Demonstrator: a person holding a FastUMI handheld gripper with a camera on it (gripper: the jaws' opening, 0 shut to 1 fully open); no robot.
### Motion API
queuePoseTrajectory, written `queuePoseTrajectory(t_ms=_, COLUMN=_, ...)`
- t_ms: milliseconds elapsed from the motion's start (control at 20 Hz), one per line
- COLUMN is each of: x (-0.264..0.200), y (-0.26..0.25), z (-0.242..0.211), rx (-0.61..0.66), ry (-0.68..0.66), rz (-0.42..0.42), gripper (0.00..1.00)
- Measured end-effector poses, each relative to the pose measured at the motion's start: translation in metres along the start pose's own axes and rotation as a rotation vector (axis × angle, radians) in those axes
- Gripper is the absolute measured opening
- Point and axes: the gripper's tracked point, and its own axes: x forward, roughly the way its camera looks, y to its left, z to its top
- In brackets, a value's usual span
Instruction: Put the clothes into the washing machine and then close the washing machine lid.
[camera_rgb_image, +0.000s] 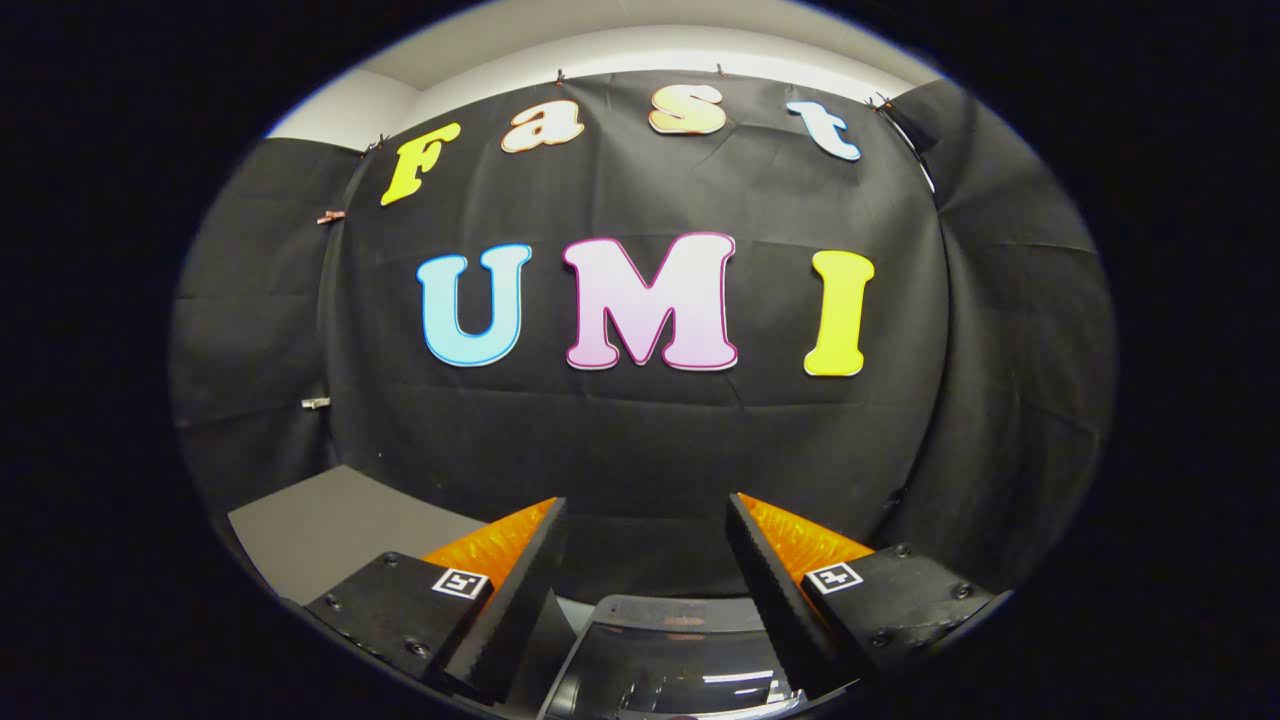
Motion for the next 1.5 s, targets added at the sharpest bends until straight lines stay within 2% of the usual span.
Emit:
queuePoseTrajectory(t_ms=300, x=-0.015, y=0.028, z=0.009, rx=0.015, ry=-0.027, rz=0.024, gripper=0.99)
queuePoseTrajectory(t_ms=800, x=-0.044, y=0.076, z=0.018, rx=0.03, ry=-0.05, rz=0.013, gripper=0.99)
queuePoseTrajectory(t_ms=1150, x=-0.055, y=0.117, z=0.018, rx=0.035, ry=-0.038, rz=0.052, gripper=0.99)
queuePoseTrajectory(t_ms=1500, x=-0.061, y=0.127, z=0.027, rx=0.014, ry=-0.07, rz=0.053, gripper=0.99)
